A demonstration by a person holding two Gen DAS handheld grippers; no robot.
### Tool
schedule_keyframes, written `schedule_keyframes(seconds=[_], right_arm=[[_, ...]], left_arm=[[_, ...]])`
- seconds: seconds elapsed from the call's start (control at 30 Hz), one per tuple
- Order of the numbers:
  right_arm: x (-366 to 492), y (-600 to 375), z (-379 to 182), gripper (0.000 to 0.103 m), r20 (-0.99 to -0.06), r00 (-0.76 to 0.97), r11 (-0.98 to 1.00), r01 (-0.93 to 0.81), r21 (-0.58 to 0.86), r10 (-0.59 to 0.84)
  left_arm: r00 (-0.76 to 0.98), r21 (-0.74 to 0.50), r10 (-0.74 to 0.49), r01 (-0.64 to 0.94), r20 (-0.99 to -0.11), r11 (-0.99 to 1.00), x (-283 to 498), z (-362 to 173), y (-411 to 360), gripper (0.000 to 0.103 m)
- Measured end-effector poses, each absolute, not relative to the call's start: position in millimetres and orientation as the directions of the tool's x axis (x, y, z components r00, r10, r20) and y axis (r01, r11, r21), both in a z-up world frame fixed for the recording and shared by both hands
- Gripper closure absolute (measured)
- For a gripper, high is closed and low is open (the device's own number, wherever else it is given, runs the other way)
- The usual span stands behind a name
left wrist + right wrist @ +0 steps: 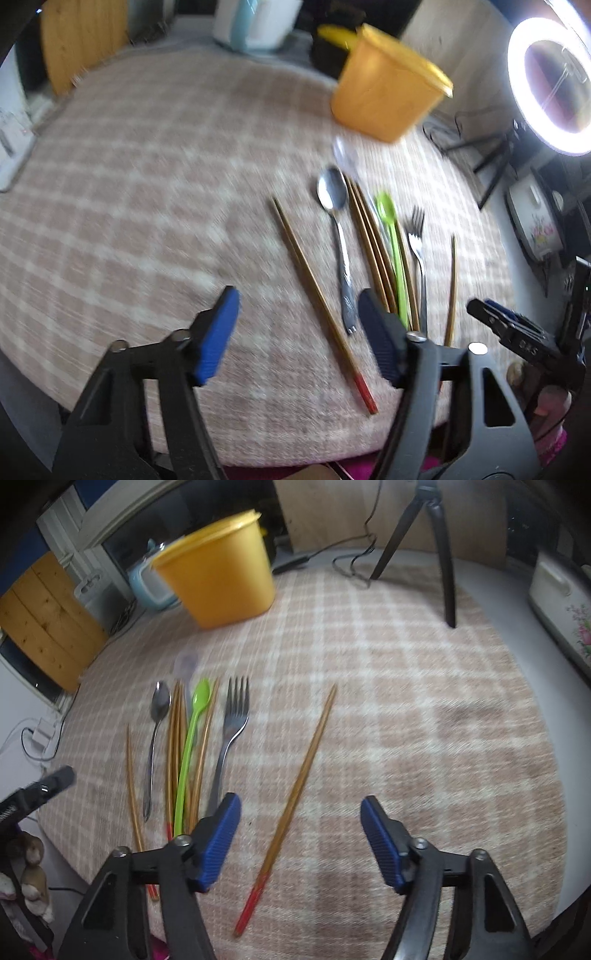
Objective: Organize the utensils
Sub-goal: 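Lower the right tool onto the lone red-tipped chopstick and close on it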
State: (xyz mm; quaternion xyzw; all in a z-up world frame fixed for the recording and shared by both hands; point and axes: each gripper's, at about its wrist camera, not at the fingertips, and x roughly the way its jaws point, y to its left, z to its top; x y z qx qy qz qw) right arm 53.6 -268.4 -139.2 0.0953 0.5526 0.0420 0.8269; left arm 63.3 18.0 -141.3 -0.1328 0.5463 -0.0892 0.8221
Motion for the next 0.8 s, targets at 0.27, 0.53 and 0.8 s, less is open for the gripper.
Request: schedule_keyframes(seconds=[0.27, 0.53, 0.8], right_arm=[[59, -259, -157, 0.061, -0.933, 0.312, 0.978, 0.040, 0.203, 0.181], [65, -255, -164, 0.067, -0.939, 0.308, 0.985, 0.022, 0.170, 0.156], [70, -246, -164, 0.074, -0.947, 0.304, 0.994, -0.058, 0.089, 0.103]], left_arm=[[0.309, -0.350, -0.337, 0.013, -0.889, 0.937, 67, -160, 0, 0.058], [0.276, -0.332, -0.320, 0.005, -0.906, 0.943, 73, -174, -7, 0.066], [0.297, -0.266, -0.262, 0.030, -0.918, 0.964, 77, -178, -19, 0.074]])
